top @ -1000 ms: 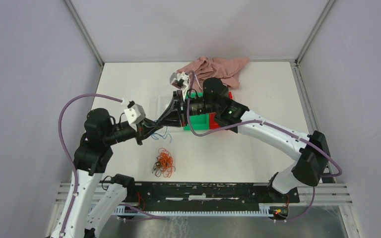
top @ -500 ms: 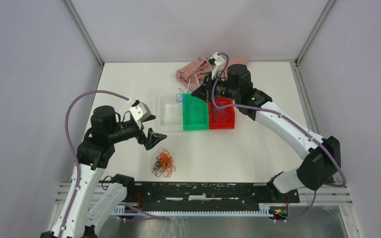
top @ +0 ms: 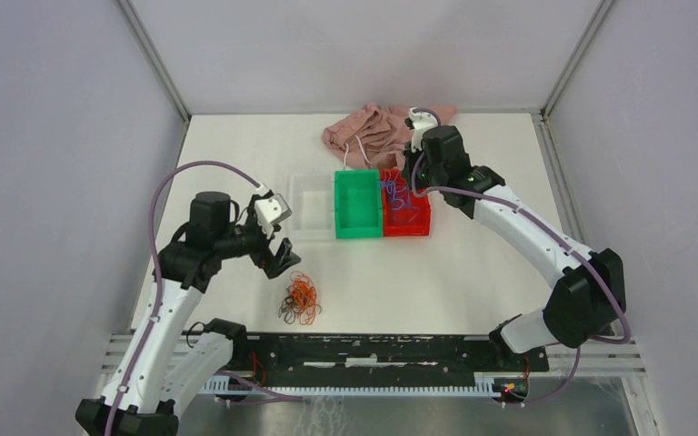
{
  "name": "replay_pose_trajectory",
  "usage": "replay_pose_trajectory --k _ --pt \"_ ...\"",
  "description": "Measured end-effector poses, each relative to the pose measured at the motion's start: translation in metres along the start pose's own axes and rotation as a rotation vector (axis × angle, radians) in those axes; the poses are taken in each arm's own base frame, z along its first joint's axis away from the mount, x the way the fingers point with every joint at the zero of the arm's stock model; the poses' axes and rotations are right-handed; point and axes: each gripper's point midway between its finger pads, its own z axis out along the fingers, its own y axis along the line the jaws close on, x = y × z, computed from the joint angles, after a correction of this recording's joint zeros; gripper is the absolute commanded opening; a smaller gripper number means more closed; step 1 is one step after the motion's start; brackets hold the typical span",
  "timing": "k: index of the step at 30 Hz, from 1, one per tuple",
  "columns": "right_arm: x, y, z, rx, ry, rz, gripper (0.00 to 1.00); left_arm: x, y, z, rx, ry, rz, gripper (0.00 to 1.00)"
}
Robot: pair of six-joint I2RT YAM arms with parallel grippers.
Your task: Untangle the cables
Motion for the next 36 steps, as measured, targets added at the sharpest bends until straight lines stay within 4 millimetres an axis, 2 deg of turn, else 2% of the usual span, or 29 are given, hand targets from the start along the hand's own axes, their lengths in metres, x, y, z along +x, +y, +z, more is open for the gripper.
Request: replay_pose_trajectory --k 4,13,17,22,25,31,36 --pt "0.01 -0.025 0.002 0.094 0.021 0.014 0.0 0.015 -0.004 0.0 0.011 0.036 0.012 0.99" --pt "0.006 -0.073 -0.003 0.3 -0.009 0.057 0.0 0.035 -0.01 0.0 0.039 0.088 0.047 0.99" --pt "0.006 -0.08 -0.004 0.327 -0.014 0.067 0.0 0.041 -0.012 0.001 0.049 0.103 0.058 0.99" --pt "0.01 -0.074 0.001 0.294 -0.002 0.072 0.0 0.045 -0.012 0.001 0.057 0.114 0.083 0.99" --pt "0.022 -0.07 0.016 0.268 0.044 0.073 0.0 0.051 -0.011 0.002 0.056 0.131 0.098 0.99" --pt "0.063 -0.068 0.063 0.293 0.187 0.034 0.0 0.059 -0.01 0.001 0.063 0.159 0.139 0.99" --pt "0.084 -0.05 0.098 0.322 0.253 -0.05 0.01 0.071 -0.012 0.0 0.079 0.197 0.166 0.99"
